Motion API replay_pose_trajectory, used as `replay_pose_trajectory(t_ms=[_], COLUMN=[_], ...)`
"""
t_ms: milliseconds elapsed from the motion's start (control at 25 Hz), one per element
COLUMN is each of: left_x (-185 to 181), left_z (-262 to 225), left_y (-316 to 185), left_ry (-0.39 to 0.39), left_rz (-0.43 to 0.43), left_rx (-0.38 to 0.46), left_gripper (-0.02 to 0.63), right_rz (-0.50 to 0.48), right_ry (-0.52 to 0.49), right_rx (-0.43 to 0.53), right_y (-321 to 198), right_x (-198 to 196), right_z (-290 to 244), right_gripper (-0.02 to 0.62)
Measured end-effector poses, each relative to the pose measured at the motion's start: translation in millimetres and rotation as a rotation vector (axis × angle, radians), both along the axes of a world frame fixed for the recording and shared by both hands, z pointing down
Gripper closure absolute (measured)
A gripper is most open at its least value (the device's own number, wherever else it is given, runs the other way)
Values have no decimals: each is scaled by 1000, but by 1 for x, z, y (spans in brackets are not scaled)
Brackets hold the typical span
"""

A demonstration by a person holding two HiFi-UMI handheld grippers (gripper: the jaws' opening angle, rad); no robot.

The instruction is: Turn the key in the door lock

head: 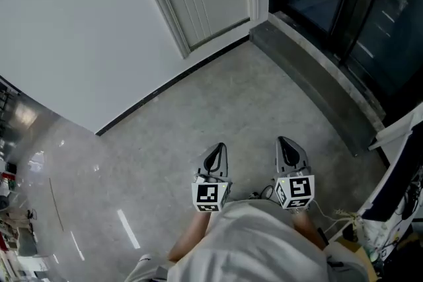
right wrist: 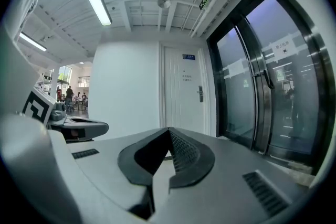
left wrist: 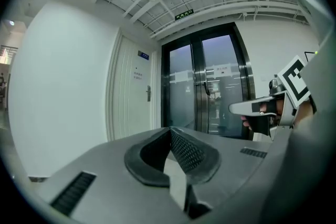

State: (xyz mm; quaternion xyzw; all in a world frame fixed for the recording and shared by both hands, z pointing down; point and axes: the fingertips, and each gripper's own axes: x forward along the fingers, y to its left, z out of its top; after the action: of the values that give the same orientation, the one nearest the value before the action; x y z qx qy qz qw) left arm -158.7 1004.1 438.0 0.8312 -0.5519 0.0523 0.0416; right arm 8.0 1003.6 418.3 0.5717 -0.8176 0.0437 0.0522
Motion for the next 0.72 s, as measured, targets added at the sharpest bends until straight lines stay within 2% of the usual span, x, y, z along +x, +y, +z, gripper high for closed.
replay_pose_trajectory(t_ms=[240, 520, 720], left_x=[-8, 3, -2], left_z=[-10, -7, -5], left_y=[-13, -12, -14], left_ry=[-10, -32, -33], left_rz=[-34, 4, -47], left_rx=[29, 13, 2], left_gripper=[598, 598, 598], right_rz=[11, 12, -5], right_ry=[-5, -8, -34], right_rx=[24, -14, -44], right_y=[3, 1, -9], right_x=[4, -1, 8], right_z=[-6, 1, 10], right_gripper=[594, 594, 594])
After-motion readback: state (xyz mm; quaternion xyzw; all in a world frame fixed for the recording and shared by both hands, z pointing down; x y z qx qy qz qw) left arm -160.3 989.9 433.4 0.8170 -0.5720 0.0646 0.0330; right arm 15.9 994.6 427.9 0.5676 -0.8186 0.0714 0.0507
